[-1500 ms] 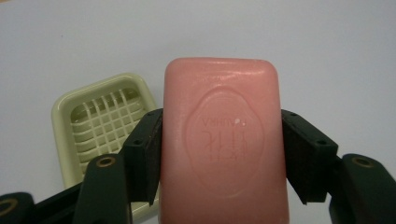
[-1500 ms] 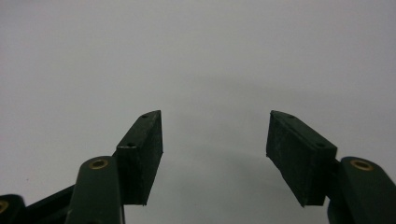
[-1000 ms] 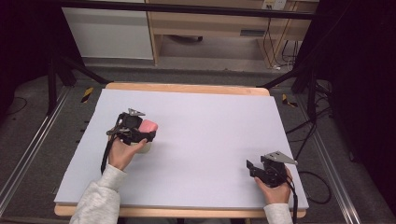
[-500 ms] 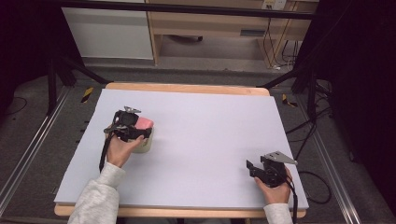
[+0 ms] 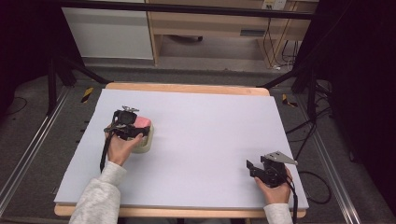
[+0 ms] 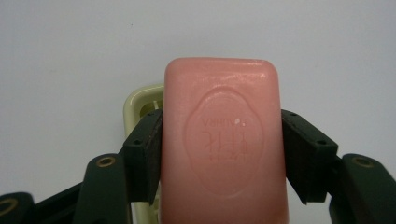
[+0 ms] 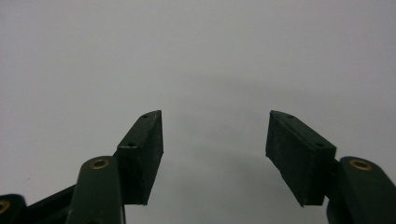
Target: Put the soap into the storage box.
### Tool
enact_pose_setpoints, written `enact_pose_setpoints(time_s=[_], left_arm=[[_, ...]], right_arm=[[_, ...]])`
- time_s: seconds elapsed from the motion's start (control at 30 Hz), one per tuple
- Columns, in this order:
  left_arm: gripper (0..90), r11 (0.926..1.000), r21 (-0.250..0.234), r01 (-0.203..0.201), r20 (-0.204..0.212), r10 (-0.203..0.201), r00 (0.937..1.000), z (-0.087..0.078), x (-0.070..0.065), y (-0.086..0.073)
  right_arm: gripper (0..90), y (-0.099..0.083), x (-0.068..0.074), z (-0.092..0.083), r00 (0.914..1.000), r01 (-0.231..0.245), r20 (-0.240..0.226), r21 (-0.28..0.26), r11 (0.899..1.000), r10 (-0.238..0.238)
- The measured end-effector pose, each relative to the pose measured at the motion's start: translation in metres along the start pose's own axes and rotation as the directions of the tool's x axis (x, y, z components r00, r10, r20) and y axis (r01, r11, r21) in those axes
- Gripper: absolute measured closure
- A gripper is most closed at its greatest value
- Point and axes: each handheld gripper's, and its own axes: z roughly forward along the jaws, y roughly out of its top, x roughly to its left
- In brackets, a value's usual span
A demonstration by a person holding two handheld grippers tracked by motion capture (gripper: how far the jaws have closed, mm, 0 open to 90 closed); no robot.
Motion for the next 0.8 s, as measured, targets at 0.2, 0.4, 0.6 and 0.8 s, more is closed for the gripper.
enact_pose_setpoints(time_s=[0.2, 0.4, 0.6, 0.8], left_arm=[[37.2, 0.9999, 0.008, 0.010, -0.010, -0.010, 0.9999, 0.006, 0.002, -0.002], [37.2, 0.9997, 0.019, 0.017, -0.015, -0.016, 0.9998, 0.013, 0.003, -0.005], [37.2, 0.9994, 0.028, 0.022, -0.018, -0.022, 0.9996, 0.016, 0.005, -0.007], [37.1, 0.9990, 0.036, 0.028, -0.020, -0.027, 0.9994, 0.020, 0.007, -0.010]], right_arm=[[36.8, 0.000, 0.000, 0.000, 1.0000, 0.001, 0.001, -0.001, 1.000, -0.001], [36.8, 0.000, 0.000, 0.000, 1.0000, 0.002, 0.001, 0.000, 1.000, -0.002], [36.8, 0.000, 0.000, 0.000, 1.0000, 0.001, 0.000, 0.001, 1.000, -0.001], [36.8, 0.000, 0.000, 0.000, 1.0000, 0.003, 0.001, 0.000, 1.000, -0.003]])
